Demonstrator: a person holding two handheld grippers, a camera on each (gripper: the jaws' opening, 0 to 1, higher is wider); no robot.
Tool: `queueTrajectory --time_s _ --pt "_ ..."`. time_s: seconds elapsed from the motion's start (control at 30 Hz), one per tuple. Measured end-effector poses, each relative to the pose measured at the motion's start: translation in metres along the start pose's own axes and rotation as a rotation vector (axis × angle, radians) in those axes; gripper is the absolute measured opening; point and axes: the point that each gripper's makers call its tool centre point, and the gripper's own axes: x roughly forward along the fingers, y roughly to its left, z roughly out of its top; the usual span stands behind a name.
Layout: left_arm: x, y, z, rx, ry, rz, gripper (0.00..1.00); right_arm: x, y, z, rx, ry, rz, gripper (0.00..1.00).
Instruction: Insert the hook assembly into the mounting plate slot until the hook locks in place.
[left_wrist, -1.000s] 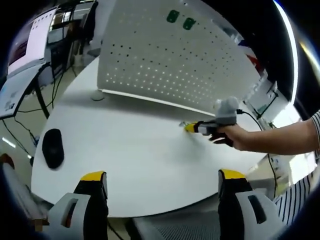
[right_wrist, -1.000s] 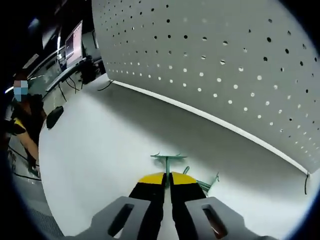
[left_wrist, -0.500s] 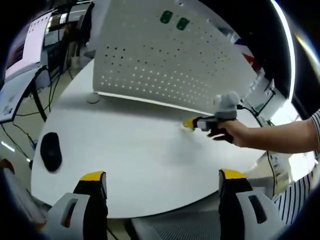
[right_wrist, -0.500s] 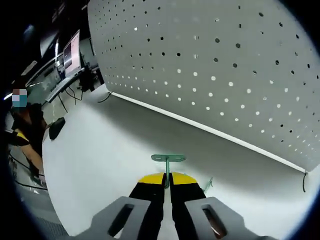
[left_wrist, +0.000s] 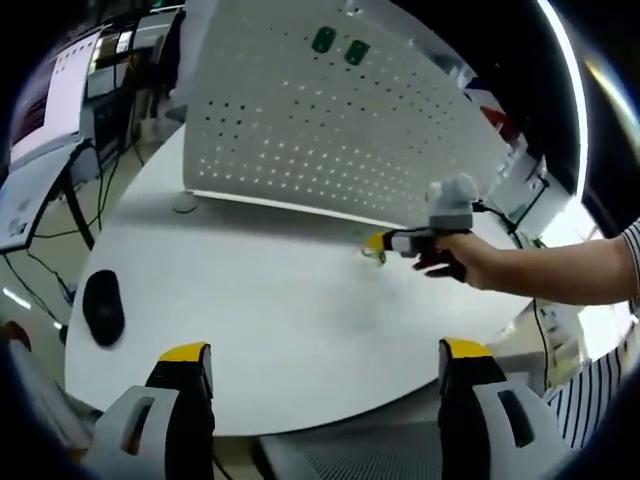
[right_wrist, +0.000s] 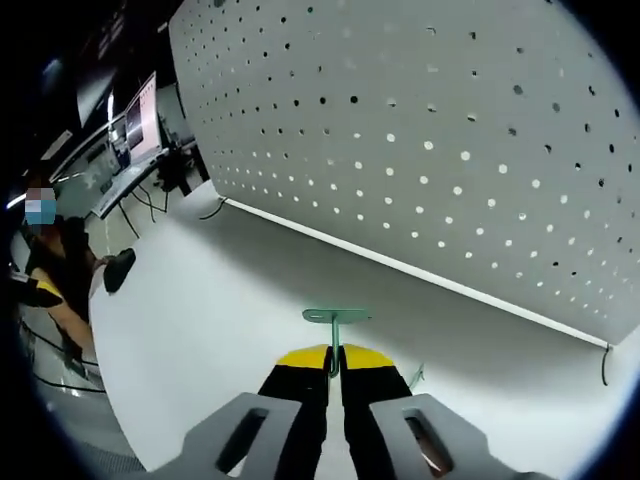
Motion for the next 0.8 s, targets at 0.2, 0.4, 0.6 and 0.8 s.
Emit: queueTrajectory --time_s 0.2,0.4,0.6,0.8 --pt "-0.002 -0.001 -0.003 0.002 -0.004 0.0 0.95 -0.008 -0.001 0.014 0.011 -0.029 -0.006 0.0" --pt "-0.003 -0.006 -0.003 0.024 0.002 -0.008 0.95 -0.02 -0.007 0.022 0.062 -0.044 -0.039 0.0" --pt "-0.006 -0.008 0.003 0.041 -0.02 -0.008 0.95 -0.034 -0.002 0.027 0.078 -0.065 -0.032 0.0" --pt "-0.007 -0.01 0.009 0.053 -0.038 -0.015 0.95 -0.049 0.002 0.031 0.1 -0.085 -0.019 0.0"
